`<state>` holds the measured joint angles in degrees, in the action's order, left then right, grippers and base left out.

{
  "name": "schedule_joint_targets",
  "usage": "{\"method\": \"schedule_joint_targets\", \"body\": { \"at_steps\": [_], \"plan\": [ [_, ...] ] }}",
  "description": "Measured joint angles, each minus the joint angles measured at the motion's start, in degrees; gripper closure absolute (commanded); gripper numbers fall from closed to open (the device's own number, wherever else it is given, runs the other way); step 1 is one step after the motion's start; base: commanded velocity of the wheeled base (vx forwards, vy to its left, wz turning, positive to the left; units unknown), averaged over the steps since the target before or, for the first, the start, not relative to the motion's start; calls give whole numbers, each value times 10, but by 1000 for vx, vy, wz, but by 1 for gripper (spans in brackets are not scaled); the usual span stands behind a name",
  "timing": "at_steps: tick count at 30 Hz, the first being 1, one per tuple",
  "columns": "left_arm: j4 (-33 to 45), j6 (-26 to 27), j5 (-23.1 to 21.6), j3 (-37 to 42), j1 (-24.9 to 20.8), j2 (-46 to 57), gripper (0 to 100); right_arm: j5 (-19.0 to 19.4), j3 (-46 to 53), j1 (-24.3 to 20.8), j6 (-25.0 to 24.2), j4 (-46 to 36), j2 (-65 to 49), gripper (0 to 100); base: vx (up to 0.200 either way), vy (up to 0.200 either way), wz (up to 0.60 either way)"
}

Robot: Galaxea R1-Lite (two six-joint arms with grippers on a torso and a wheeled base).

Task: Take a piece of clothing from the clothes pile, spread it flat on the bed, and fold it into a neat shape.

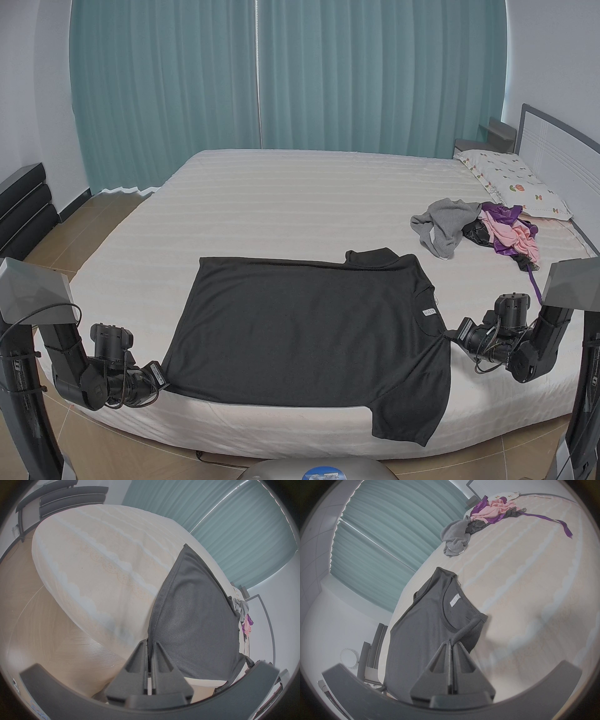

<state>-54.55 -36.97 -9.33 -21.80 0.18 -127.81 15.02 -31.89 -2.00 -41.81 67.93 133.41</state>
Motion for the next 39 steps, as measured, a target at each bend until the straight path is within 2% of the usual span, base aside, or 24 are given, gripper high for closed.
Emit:
{"method": "schedule_joint_targets", "body": {
  "at_steps": [13,14,24,32,39],
  "plan": [
    [0,0,0,0,0,0,100,0,-71,-5,0,-57,-5,100,0,0,0],
    [0,0,0,0,0,0,100,0,-72,-6,0,-57,-4,0,0,0,0],
    [0,0,0,3,0,1,100,5,-57,-1,9,-58,-3,0,0,0,0],
    [0,0,-1,4,0,1,100,64,45,14,77,-29,-27,0,0,0,0],
    [0,0,-1,3,0,2,100,117,162,16,124,63,-39,0,0,0,0]
  ]
}}
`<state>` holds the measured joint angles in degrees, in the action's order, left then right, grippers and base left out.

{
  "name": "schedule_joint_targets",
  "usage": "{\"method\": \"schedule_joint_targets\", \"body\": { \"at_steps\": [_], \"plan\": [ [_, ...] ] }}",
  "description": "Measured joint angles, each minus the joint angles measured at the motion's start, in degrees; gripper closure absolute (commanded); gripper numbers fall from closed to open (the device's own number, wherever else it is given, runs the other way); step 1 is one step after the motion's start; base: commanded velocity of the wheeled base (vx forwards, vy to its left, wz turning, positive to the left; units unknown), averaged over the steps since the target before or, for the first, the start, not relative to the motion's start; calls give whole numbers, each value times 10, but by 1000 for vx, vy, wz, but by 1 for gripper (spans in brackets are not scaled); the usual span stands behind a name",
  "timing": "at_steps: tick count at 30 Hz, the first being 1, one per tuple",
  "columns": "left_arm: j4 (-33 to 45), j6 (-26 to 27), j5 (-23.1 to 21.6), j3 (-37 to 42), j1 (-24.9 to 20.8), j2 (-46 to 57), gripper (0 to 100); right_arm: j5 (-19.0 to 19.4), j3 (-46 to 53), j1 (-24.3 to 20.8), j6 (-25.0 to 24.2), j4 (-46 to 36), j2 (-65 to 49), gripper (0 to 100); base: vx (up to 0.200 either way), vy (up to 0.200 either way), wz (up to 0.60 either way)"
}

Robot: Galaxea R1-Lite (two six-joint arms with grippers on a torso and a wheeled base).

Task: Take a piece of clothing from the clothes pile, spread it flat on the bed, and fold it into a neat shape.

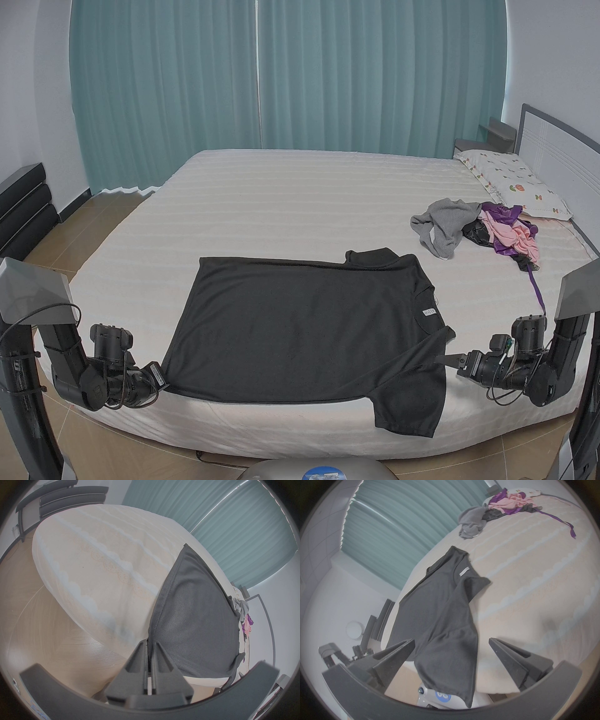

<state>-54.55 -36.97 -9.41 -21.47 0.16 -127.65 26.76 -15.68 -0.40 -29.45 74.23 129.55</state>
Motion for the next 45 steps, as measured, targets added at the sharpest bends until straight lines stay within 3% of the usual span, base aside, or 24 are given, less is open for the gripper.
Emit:
{"method": "schedule_joint_targets", "body": {
  "at_steps": [10,34,35,45],
  "plan": [
    [0,0,0,1,0,1,100,20,89,-29,19,144,50,0,0,0,0],
    [0,0,0,1,0,1,100,9,62,-50,11,148,97,0,0,0,0],
    [0,0,0,1,0,1,100,9,60,-50,11,148,99,100,0,0,0],
    [0,0,-1,0,0,1,100,7,69,-37,12,147,101,100,0,0,0]
  ]
}}
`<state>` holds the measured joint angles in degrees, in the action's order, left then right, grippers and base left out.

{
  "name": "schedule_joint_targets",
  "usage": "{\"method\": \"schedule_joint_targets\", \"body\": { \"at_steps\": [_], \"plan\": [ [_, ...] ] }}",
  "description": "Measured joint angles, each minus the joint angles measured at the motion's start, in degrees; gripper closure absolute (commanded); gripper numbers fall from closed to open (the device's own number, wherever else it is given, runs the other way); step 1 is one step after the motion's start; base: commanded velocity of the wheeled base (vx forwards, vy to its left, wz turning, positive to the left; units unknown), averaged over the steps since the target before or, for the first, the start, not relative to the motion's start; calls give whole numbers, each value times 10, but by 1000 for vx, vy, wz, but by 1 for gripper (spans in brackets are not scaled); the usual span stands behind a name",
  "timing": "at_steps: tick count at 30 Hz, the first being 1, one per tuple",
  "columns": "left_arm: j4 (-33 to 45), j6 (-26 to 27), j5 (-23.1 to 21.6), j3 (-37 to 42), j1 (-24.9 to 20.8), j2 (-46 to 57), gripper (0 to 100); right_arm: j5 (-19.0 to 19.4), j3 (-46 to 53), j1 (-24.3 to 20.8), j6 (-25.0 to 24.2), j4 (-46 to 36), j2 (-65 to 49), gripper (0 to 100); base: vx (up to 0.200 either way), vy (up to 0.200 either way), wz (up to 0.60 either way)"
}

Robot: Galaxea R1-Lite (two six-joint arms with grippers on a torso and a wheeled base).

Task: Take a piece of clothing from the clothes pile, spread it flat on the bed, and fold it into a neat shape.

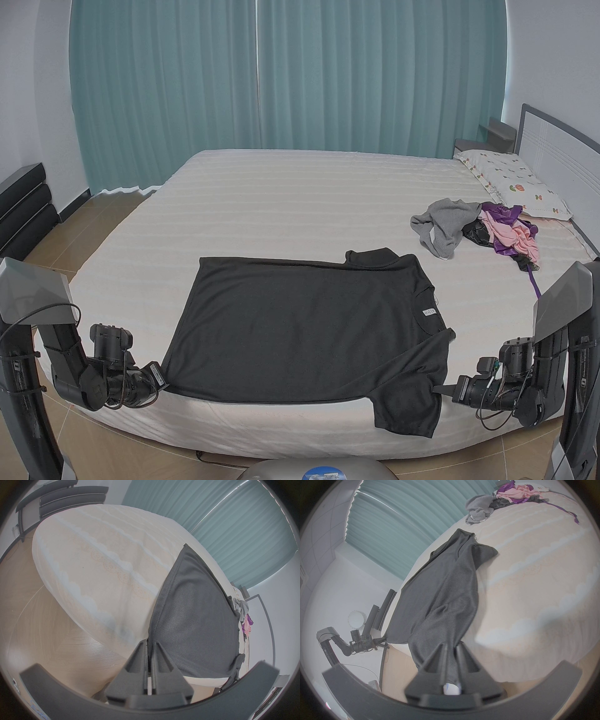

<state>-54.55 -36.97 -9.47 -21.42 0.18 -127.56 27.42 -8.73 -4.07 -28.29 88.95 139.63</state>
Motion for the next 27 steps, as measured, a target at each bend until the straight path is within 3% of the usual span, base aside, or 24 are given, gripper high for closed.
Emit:
{"method": "schedule_joint_targets", "body": {
  "at_steps": [18,27],
  "plan": [
    [-1,1,-1,7,1,2,100,15,76,63,32,0,-39,100,0,0,0],
    [-12,7,0,29,1,6,100,15,77,71,60,-81,-55,100,0,0,0]
  ]
}}
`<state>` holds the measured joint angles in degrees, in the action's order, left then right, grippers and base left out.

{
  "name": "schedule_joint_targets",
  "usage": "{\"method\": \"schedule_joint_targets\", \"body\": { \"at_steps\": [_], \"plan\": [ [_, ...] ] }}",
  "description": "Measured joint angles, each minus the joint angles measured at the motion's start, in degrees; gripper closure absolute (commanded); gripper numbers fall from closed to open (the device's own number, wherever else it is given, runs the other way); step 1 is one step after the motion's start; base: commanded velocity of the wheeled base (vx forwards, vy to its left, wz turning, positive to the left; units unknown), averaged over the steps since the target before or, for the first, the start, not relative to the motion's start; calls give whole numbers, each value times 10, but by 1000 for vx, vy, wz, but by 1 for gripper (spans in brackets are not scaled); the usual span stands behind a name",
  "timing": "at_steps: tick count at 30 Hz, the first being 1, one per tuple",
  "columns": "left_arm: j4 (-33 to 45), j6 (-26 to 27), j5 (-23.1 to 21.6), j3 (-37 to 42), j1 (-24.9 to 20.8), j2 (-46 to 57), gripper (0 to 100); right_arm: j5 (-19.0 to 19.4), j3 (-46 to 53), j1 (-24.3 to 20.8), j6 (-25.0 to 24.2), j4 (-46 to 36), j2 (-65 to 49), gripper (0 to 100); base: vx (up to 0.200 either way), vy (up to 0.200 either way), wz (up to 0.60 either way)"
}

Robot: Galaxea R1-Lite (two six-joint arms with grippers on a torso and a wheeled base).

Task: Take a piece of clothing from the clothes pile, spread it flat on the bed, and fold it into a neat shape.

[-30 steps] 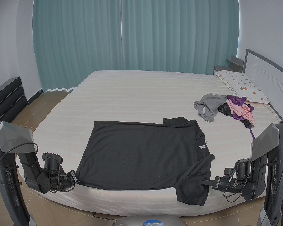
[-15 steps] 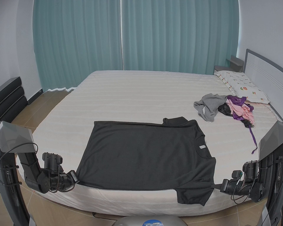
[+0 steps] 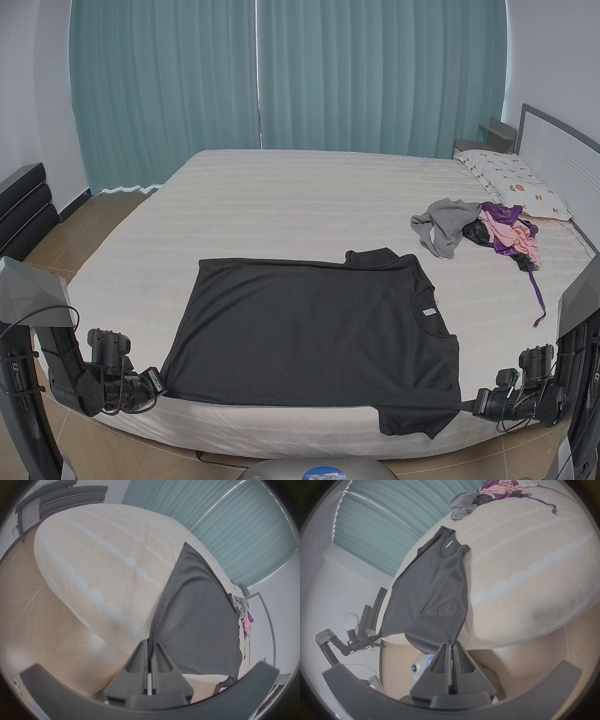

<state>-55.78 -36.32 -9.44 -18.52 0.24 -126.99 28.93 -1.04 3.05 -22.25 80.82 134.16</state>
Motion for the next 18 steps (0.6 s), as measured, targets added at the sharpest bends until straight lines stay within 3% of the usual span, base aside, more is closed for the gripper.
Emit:
{"method": "schedule_joint_targets", "body": {
  "at_steps": [10,18],
  "plan": [
    [-43,34,0,42,-1,1,100,5,0,23,70,-149,-63,100,0,0,0],
    [-45,76,0,66,1,1,100,14,0,39,99,-208,-108,100,0,0,0]
  ]
}}
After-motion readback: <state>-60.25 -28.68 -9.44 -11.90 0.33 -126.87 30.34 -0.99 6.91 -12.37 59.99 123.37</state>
